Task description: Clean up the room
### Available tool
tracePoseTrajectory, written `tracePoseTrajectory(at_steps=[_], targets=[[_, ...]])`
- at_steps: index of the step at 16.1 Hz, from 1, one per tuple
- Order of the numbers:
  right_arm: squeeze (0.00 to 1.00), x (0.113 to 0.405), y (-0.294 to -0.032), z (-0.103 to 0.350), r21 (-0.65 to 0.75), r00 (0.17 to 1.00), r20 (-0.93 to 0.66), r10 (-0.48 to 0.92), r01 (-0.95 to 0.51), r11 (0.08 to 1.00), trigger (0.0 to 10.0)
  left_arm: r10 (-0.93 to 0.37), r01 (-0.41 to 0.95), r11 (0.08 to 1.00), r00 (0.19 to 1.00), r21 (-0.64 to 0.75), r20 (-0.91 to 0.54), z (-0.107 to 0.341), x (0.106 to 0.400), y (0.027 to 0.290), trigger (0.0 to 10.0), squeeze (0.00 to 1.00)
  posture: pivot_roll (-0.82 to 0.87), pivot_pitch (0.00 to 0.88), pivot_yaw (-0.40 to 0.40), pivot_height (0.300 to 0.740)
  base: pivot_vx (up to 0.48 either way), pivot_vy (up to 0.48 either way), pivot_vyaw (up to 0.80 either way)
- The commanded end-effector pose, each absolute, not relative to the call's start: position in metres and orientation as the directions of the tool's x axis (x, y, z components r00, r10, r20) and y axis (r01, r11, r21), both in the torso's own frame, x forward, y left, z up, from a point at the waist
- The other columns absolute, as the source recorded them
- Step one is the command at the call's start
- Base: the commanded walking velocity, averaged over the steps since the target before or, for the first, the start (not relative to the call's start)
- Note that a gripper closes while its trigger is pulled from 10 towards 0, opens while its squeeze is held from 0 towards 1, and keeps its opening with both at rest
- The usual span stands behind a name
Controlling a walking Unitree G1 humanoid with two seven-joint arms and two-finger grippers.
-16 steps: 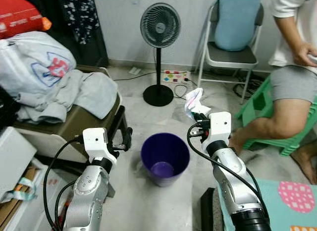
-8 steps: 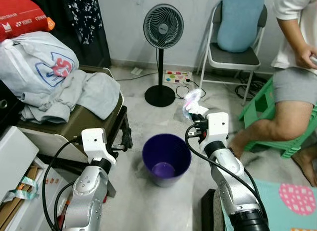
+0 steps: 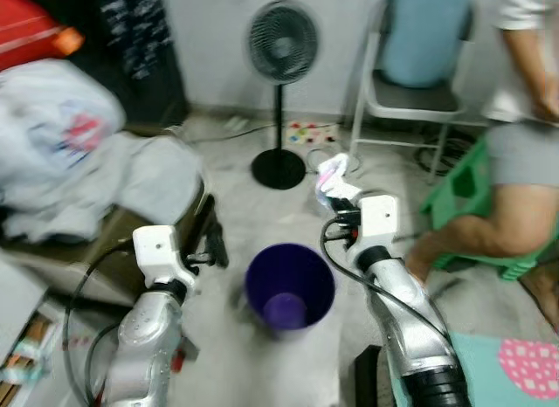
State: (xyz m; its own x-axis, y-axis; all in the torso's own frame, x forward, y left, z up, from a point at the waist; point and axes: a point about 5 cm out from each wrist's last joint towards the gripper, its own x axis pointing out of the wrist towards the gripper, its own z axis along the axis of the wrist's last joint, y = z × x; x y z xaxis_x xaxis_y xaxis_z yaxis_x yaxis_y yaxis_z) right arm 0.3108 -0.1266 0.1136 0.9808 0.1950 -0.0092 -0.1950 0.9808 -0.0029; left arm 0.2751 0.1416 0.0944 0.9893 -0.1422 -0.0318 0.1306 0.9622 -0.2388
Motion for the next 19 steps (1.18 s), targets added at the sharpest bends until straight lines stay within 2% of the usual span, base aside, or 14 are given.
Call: tracePoseTrajectory(at_steps=[1,3,9,13,16,19], targets=[[0.00,0.3121,-0.1248,0.1161,0.002,0.980,-0.004,0.197,-0.197,0.980,10.0,-0.140,0.130,0.967,0.990,-0.220,-0.030,0.0959,0.2747,0.1454,10.0,0.00,-0.05,0.102,0.003,0.740,0.274,0.000,0.00],[0.00,0.3121,-0.1251,0.1159,0.001,0.980,-0.004,0.197,-0.197,0.980,10.0,-0.141,0.131,0.967,0.989,-0.220,-0.032,0.0954,0.2745,0.1451,10.0,0.00,-0.05,0.098,0.003,0.740,0.274,0.000,0.00],[0.00,0.3117,-0.1243,0.1156,-0.017,0.978,-0.002,0.207,-0.207,0.978,10.0,-0.115,0.099,0.973,0.991,-0.207,-0.066,0.0908,0.2742,0.1473,10.0,0.00,-0.05,0.091,0.003,0.740,0.000,0.000,0.00],[0.00,0.3117,-0.1232,0.1155,-0.026,0.977,0.000,0.212,-0.211,0.977,10.0,-0.114,0.097,0.972,0.991,-0.214,-0.065,0.0907,0.2742,0.1479,10.0,0.00,-0.05,0.090,0.002,0.740,0.000,0.000,0.75],[0.00,0.3117,-0.1241,0.1149,-0.021,0.978,-0.004,0.209,-0.209,0.978,10.0,-0.141,0.127,0.966,0.989,-0.223,-0.047,0.0931,0.2741,0.1455,10.0,0.00,-0.05,0.108,0.003,0.740,0.000,0.000,0.00],[0.00,0.3118,-0.1271,0.1145,-0.013,0.980,-0.007,0.198,-0.198,0.980,10.0,-0.153,0.140,0.964,0.988,-0.226,-0.040,0.0943,0.2740,0.1441,10.0,0.00,-0.05,0.097,0.004,0.740,0.257,0.000,0.00]])
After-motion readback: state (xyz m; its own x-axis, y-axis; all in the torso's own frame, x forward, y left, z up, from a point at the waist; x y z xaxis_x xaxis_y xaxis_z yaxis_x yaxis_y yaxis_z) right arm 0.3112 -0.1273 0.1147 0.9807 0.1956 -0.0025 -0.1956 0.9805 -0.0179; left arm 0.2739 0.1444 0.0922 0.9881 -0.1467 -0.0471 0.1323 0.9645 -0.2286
